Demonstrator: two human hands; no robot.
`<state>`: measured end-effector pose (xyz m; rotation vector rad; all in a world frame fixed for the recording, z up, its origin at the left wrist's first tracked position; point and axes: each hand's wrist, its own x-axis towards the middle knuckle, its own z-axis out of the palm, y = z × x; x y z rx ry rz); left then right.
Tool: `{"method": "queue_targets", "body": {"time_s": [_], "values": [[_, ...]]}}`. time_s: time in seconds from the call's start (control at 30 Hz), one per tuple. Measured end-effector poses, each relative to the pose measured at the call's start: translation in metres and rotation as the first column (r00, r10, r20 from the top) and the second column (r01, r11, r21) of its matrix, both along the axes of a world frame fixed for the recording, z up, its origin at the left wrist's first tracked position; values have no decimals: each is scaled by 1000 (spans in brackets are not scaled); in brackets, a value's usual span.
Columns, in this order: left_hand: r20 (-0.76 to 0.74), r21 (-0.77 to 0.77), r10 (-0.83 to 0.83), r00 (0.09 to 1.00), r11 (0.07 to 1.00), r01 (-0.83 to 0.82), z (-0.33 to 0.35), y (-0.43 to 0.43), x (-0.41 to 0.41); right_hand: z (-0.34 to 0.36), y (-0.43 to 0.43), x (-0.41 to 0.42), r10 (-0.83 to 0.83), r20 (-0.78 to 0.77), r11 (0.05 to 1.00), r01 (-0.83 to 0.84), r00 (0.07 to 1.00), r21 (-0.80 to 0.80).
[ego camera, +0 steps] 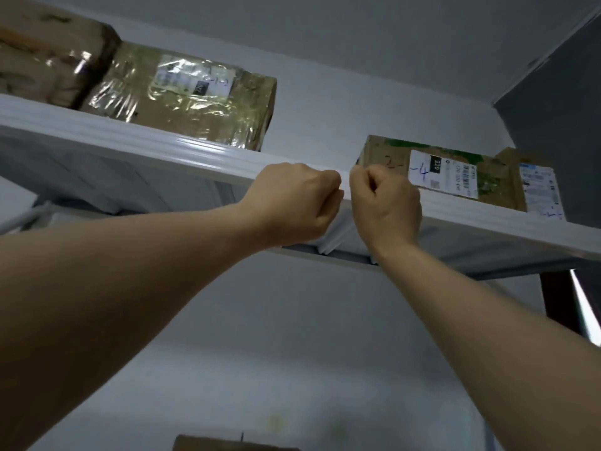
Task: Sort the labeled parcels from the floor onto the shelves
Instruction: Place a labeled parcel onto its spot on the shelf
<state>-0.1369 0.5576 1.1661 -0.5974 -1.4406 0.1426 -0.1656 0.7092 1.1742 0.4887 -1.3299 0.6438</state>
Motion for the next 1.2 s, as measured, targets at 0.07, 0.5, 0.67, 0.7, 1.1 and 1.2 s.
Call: {"method": "queue_targets", "body": {"time_s": [0.07,0.5,0.67,0.7,1.1,1.2], "values": [[14,-22,14,1000,1000,-14,-18,-32,11,-19,-29,7,36,32,999,-36,999,22],[494,184,-120,861,982,31,-247,-274,90,-255,-258,78,320,438,939,-342,840,-29],[695,237,-201,691,970,44,-355,-340,149,-373,-327,125,346,586,916,-400,733,-41],[736,256,-216,642,966,32,-378,-352,159,-398,-337,133,350,612,911,-409,709,-47],[822,108,-292,-489,923,-369,-689,-429,219,-737,-390,199,-90,911,852,-505,-402,-139],[668,69,-440,-601,840,-538,-756,-430,227,-805,-384,196,-127,778,886,-423,-616,-190]]}}
